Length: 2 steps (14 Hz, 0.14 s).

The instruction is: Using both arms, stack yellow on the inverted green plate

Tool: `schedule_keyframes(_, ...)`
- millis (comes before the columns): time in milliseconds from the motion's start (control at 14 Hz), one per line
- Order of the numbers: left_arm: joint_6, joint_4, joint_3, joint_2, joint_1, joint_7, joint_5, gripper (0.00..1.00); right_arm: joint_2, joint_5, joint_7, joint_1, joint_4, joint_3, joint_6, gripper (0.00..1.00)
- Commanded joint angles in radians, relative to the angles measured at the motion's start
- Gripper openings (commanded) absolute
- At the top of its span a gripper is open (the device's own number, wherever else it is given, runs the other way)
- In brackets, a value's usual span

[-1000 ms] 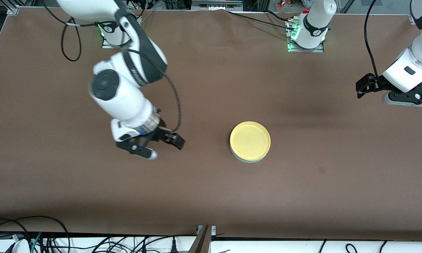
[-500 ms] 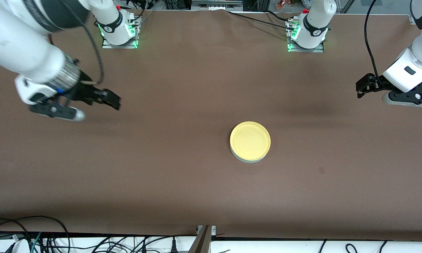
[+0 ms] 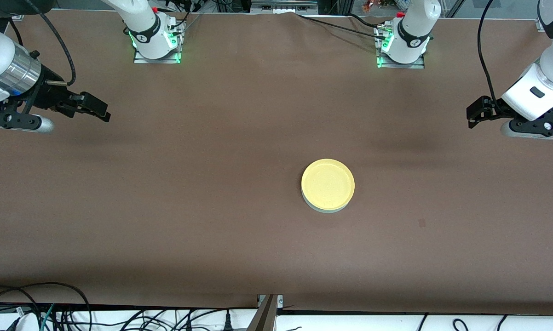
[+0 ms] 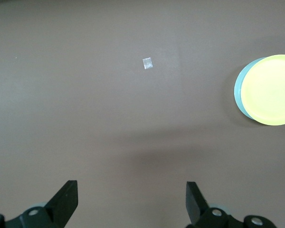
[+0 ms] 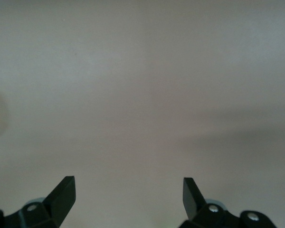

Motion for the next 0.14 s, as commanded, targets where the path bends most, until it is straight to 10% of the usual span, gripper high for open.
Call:
schedule_keyframes(0, -0.025, 0.025, -0.010, 0.005, 0.010, 0.018, 0.007, 1.00, -0.019, -0.031, -0.023, -0.002, -0.014, 0.017, 0.013, 1.00)
schedule_keyframes(71, -0.025, 0.025, -0.010, 0.005, 0.010, 0.019, 0.008, 1.00, -0.021, -0.036, -0.025, 0.000, -0.014, 0.019, 0.010, 1.00)
